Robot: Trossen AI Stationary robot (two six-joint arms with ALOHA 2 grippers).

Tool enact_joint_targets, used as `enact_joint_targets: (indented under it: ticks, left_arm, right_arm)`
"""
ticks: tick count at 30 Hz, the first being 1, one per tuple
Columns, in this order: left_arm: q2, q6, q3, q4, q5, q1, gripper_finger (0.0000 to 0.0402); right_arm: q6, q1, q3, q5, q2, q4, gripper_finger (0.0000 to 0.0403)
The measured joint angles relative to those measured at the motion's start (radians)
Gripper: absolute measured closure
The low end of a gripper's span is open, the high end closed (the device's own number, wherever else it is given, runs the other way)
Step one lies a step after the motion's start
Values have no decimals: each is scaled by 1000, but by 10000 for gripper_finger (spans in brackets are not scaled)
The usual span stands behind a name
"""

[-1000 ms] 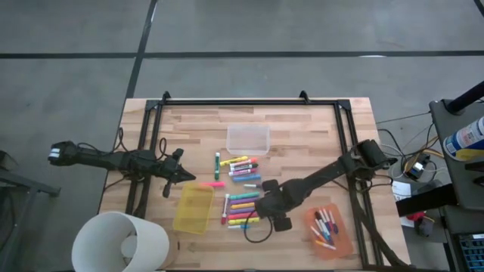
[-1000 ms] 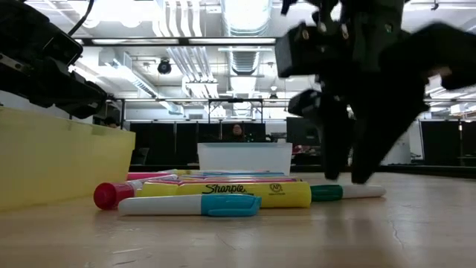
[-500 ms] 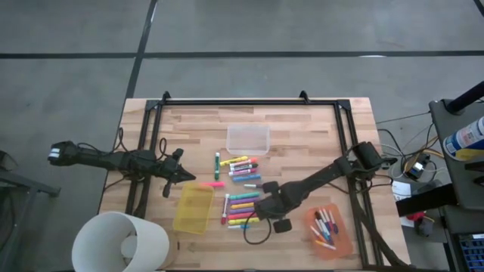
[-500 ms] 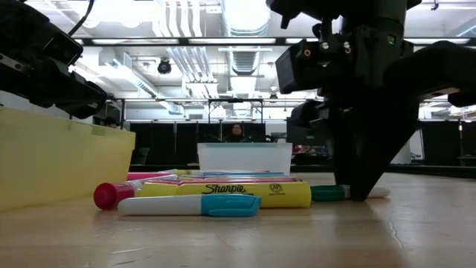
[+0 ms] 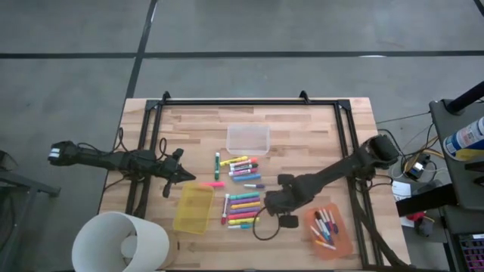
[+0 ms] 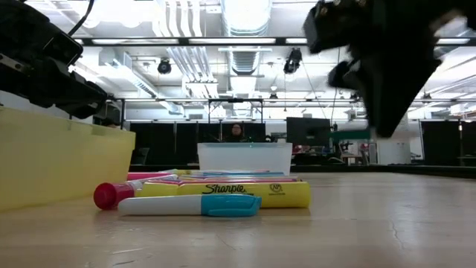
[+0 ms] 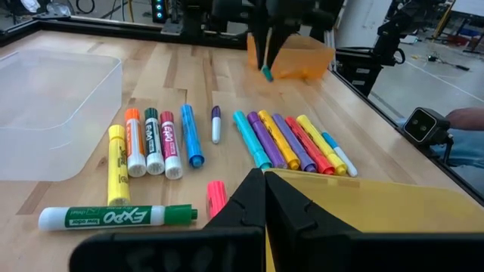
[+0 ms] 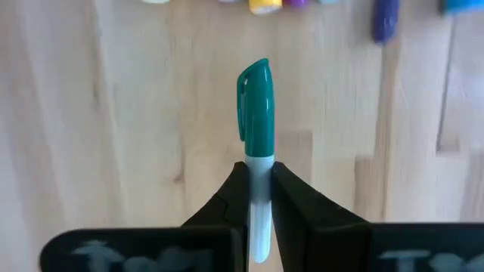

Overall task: Pick & Place Markers
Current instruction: Put the small green highlighter pen into the orange bin

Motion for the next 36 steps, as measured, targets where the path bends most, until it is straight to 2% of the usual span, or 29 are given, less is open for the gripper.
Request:
enact_joint_targets:
  ticks: [8,16,25,30,36]
  left_arm:
    - [0,0,0,0,0,0,401]
    - [0,0,0,0,0,0,401]
    - [0,0,0,0,0,0,401]
    - [0,0,0,0,0,0,401]
    - [0,0,0,0,0,0,401]
  right_arm:
    - [315,88,-1,37,-162,-121,377]
    - [762,274,-36,116,-298,-204,377]
    - [1224,512,-87,136,-288,-270,374]
    - [1382,584,-128,113,-275,-270,374]
    - [1489,604,-204,58,-273,-211,374]
